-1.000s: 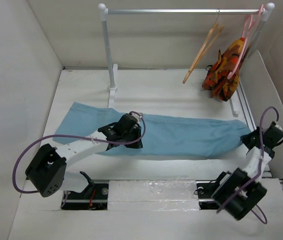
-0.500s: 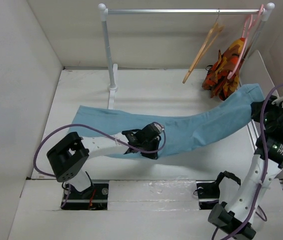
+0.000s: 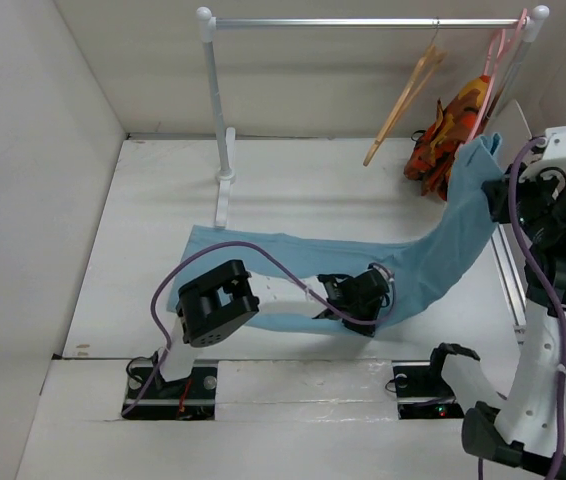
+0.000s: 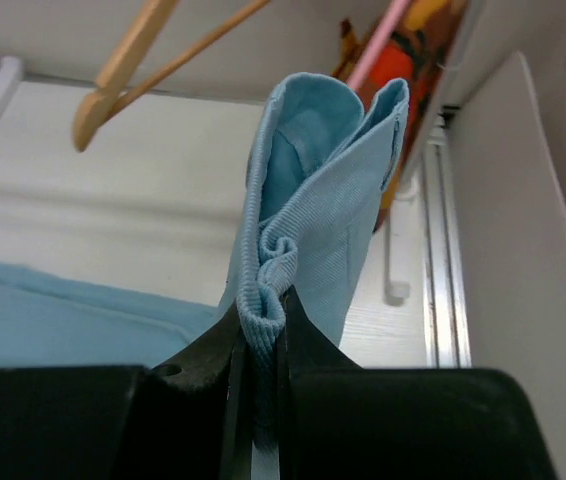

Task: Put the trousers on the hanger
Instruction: Fold the trousers

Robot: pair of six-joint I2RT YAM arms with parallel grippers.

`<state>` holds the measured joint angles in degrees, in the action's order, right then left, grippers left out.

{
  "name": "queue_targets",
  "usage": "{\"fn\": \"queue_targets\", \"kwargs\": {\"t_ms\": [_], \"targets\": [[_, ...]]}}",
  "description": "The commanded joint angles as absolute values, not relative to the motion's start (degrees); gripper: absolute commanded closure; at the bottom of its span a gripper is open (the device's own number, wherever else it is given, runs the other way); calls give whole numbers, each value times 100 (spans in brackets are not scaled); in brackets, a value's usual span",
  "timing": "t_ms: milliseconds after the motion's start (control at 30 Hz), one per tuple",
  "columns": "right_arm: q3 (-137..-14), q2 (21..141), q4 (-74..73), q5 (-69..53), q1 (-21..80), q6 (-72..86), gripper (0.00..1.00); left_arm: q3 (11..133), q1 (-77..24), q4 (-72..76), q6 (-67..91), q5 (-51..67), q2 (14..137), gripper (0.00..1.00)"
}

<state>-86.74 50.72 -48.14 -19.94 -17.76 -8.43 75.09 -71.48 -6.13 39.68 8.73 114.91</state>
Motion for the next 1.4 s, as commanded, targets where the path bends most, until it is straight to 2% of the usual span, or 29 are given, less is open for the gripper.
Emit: {"fn": "queue_targets", "kwargs": {"t_ms": [0, 67, 100, 133, 167, 200, 300, 333, 367, 467, 600, 633, 667, 733, 767, 867, 967, 1000, 1033, 1067, 1100, 1133, 1167, 1200, 1233, 1367], "targets": [[-8561, 5071, -4289, -2426, -967, -703, 100, 7374, -7216, -826, 4307, 598, 11048, 100], [-8316, 5080, -3844, -2217, -120, -318, 100, 6884, -7085, -957, 4464, 169, 10059, 100], [-8262, 5141, -3693, -2084, 199, -203, 100, 6664, -7014, -1002, 4500, -338, 9646, 94], [-8218, 5185, -3552, -1961, 524, -19, 100, 6358, -6935, -1080, 4517, -543, 8702, 91], [-8192, 5455, -3185, -1464, 1467, 278, 100, 6215, -6500, -1699, 4535, -1276, 7379, 81], [-8191, 5458, -3182, -1459, 1476, 281, 100, 6214, -6495, -1705, 4535, -1283, 7365, 80], [-8104, 5930, -2568, -846, 2713, 552, 100, 6441, -5181, -2626, 4404, -1818, 6088, 80], [-8095, 6098, -2201, -513, 3038, 606, 100, 6547, -4742, -2837, 4212, -1828, 5838, 80], [-8147, 6300, -2049, -371, 3650, 650, 100, 6661, -3876, -2865, 4114, -1741, 5627, 80], [-8436, 7441, -1452, -35, 4506, 721, 100, 7170, -2406, -2856, 3736, -1277, 5212, 80], [-9541, 9269, -696, 228, 5841, 861, 99, 8205, -1462, -3031, 3428, -826, 5439, 81], [-9736, 10056, -503, 194, 6019, 905, 87, 8409, -1459, -3163, 3384, -922, 5484, 81], [-9930, 10455, -397, 45, 6151, 966, 55, 8620, -1459, -3225, 3288, -1262, 5510, 81], [-10456, 11350, -483, -673, 6449, 1186, 39, 9183, -1459, -3489, 3243, -1519, 5590, 81], [-10494, 11495, -518, -781, 6538, 1239, 27, 9280, -1459, -3541, 3217, -1703, 5590, 79], [-9987, 11305, -651, -826, 6609, 1257, 22, 9177, -1459, -3577, 3199, -1732, 5528, 73], [-8926, 10437, -624, -677, 6557, 1099, 25, 8466, -1459, -3533, 3383, -1426, 5406, 72], [-8677, 10198, -694, -659, 6487, 1012, 27, 7855, -1459, -3455, 3436, -1302, 5318, 72], [-8396, 9969, -834, -520, 6486, 1002, 30, 7466, -1459, -3176, 3541, -1153, 5265, 68], [-7785, 9741, -861, -432, 6434, 993, 44, 7079, -1459, -2990, 3568, -673, 5230, 67], [-7491, 9295, -922, -370, 6434, 1002, 50, 6414, -1459, -2814, 3629, -450, 5317, 67], [-7166, 9073, -984, -300, 6355, 1028, 61, 6085, -1459, -2482, 3760, -213, 5422, 66], [-6832, 8862, -958, -264, 6355, 1054, 89, 5812, -1459, -2278, 3814, 407, 5536, 66], [-6177, 8651, -932, -264, 6215, 1150, 96, 5314, -1459, -2068, 3884, 657, 5850, 66], [-5883, 8274, -914, -264, 6153, 1186, 100, 5065, -1459, -1639, 3946, 824, 5993, 66], [-4696, 7393, -1011, -53, 5775, 1239, 100, 4300, -1521, -880, 4148, 976, 6739, 67]]}}
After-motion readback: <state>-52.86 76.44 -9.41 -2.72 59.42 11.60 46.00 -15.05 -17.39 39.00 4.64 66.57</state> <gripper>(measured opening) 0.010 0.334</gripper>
